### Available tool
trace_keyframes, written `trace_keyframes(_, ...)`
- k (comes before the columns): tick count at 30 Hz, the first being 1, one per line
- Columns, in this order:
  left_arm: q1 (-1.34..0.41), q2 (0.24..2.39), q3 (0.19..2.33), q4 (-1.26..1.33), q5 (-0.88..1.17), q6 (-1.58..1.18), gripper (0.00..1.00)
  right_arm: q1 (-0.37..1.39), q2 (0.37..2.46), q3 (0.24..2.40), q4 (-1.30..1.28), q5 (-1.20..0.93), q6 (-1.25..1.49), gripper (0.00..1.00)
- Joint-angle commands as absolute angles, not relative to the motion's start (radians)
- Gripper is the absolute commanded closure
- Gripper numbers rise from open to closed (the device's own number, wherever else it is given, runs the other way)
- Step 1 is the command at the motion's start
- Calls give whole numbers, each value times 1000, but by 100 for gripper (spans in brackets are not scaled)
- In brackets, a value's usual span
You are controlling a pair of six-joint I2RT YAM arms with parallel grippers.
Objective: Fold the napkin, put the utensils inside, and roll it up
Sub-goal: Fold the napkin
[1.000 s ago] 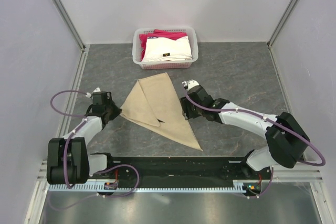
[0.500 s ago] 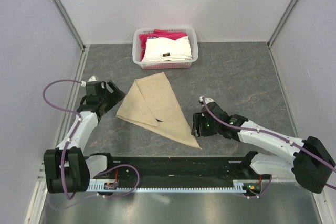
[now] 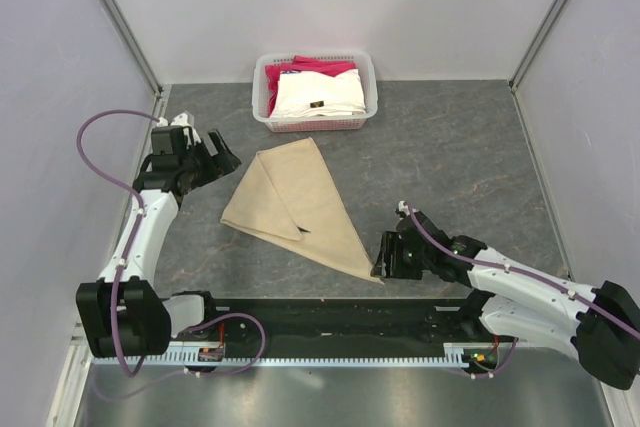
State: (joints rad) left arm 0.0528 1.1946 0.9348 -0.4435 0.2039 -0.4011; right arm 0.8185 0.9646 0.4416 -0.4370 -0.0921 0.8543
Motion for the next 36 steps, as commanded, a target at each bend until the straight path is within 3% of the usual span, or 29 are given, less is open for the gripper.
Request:
trace_keyframes(1, 57, 1207, 963, -483, 204, -296, 2, 825, 983, 439, -408, -110, 902, 37)
trace_keyframes(22, 58, 1174, 936, -468, 229, -302, 2, 864, 1040, 390, -387, -66, 956, 41)
trace_keyframes(36, 57, 1157, 922, -457, 270, -308, 2, 873, 920, 356, -390, -46, 1104, 38)
